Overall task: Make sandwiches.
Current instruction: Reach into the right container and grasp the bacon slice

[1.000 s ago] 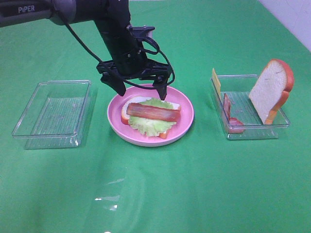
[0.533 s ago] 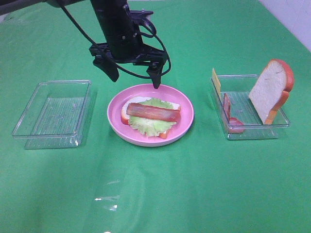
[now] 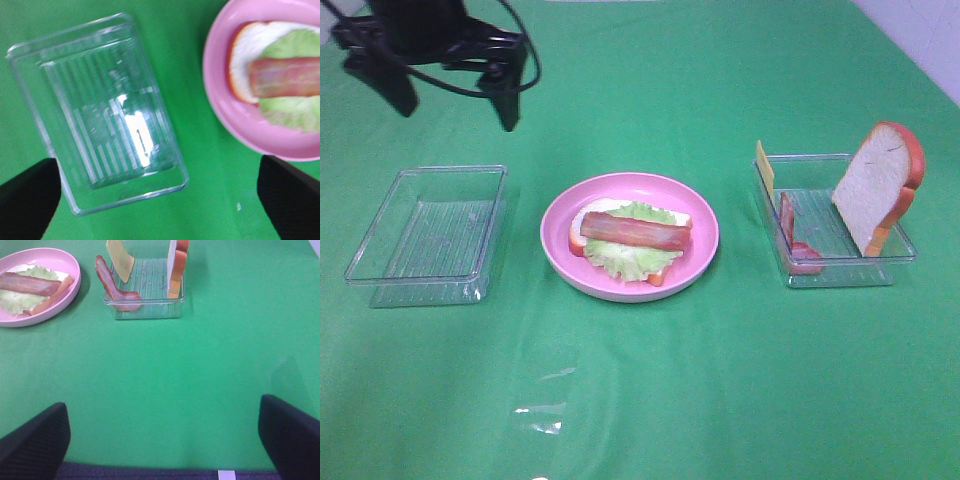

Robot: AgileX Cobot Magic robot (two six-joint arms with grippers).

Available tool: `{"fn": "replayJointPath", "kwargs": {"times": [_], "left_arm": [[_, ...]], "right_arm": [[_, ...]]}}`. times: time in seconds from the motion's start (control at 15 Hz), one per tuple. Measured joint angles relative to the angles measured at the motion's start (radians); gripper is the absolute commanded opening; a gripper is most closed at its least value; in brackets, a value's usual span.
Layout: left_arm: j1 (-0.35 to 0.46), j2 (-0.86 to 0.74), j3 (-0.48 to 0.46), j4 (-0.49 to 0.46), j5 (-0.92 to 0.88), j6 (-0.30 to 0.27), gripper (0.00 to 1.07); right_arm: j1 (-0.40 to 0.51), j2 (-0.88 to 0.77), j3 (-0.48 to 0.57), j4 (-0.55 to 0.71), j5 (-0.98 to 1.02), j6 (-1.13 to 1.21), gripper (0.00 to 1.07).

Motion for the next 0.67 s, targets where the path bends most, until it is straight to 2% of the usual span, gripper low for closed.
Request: {"fn": "replayJointPath", "kwargs": {"times": [0.13,0.2,0.33,0.47,0.67], "left_arm": [[0.085,-0.140,0.177,0.049,0.002,0.000,1.00],[0.105,-0.177,0.222,0.055,0.003,0.000,1.00],[0.163,-0.318,0.382,0.066,0.005,0.000,1.00],[0.184,-0.489,0.551,0.067,0.008,-0.002,1.00],[0.184,-0.700,0.702,0.066,0.009,-0.023,1.00]], "right_arm": [[0.000,0.000,0.000,0.000,0.000,0.000,0.97],[0.000,0.000,0.000,0.000,0.000,0.000,0.97],[0.000,0.000,0.000,0.000,0.000,0.000,0.97],[0.000,0.000,0.000,0.000,0.000,0.000,0.97],[0.000,0.000,0.000,0.000,0.000,0.000,0.97]]}}
